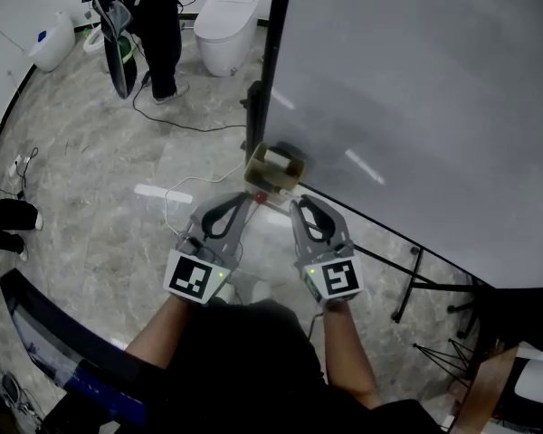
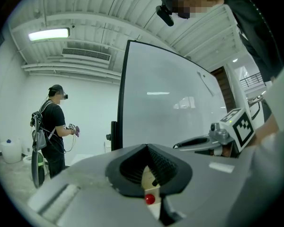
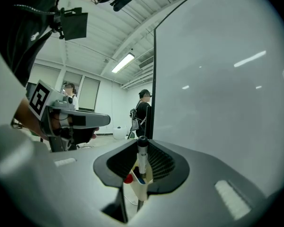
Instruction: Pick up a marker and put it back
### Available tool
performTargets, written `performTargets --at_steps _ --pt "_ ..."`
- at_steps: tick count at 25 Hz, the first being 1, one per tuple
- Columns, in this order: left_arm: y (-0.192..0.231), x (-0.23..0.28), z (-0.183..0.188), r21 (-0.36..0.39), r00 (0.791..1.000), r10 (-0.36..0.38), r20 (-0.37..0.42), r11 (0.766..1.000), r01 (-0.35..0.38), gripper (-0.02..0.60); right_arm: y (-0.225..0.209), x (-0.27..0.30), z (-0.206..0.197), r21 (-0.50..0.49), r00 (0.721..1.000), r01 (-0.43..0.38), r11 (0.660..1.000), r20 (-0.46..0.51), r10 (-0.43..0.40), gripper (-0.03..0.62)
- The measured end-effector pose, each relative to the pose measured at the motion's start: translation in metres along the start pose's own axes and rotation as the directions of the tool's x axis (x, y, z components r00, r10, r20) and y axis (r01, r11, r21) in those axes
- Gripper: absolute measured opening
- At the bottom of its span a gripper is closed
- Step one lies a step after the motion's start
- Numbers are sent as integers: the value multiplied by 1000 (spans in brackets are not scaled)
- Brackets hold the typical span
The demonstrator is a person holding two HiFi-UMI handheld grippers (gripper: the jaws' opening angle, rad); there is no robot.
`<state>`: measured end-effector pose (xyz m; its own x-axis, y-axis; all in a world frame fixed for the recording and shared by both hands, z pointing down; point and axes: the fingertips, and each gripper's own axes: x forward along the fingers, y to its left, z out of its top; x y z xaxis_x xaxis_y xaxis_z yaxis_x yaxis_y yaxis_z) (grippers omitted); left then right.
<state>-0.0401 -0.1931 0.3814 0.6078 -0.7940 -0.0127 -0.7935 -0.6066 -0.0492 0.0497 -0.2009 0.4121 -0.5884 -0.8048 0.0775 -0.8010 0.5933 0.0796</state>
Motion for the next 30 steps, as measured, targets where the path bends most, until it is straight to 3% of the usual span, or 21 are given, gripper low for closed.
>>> performTargets --at_steps 14,18,30 --pt "9 -2 -4 -2 999 42 -11 999 -42 5 -4 21 -37 -13 997 -28 1000 -73 27 77" --pt "11 -3 -4 6 999 52 -16 999 -52 5 -2 29 -31 32 997 -30 999 -67 32 77" --pt "16 -5 -7 17 997 66 -32 998 -66 5 -8 33 -55 -7 996 -29 1000 -79 28 77"
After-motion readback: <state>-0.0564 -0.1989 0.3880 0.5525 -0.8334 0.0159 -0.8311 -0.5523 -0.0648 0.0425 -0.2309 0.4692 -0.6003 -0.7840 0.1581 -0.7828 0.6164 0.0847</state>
